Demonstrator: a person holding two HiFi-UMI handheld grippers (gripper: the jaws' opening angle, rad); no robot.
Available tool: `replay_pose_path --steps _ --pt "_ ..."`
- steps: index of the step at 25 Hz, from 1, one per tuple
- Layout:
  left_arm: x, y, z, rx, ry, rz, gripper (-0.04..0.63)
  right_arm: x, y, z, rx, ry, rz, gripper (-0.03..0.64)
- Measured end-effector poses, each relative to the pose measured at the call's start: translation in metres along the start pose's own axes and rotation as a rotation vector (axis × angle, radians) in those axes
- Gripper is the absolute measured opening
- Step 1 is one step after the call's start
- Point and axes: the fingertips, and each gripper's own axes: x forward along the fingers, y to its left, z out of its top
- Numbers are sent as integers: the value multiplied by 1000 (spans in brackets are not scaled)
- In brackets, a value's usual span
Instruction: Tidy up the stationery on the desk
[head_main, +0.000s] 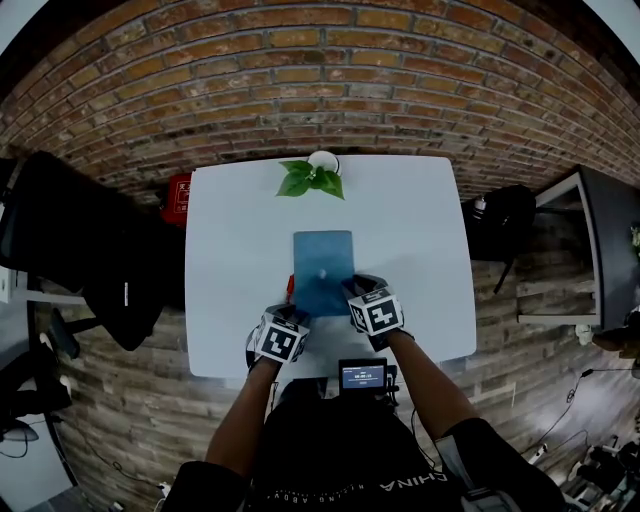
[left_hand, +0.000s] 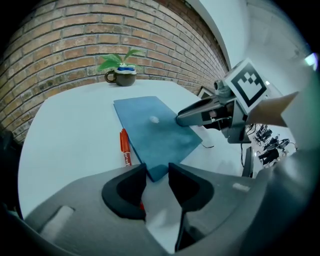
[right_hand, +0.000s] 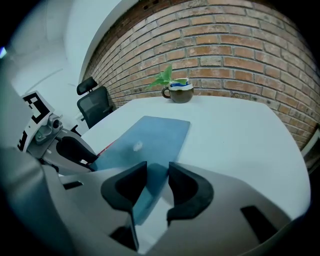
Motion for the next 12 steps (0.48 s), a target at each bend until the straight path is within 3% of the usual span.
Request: replay_pose_path --steps 12 --pt "8 -28 1 15 -3 -6 146 -14 -15 -13 -3 -6 -9 141"
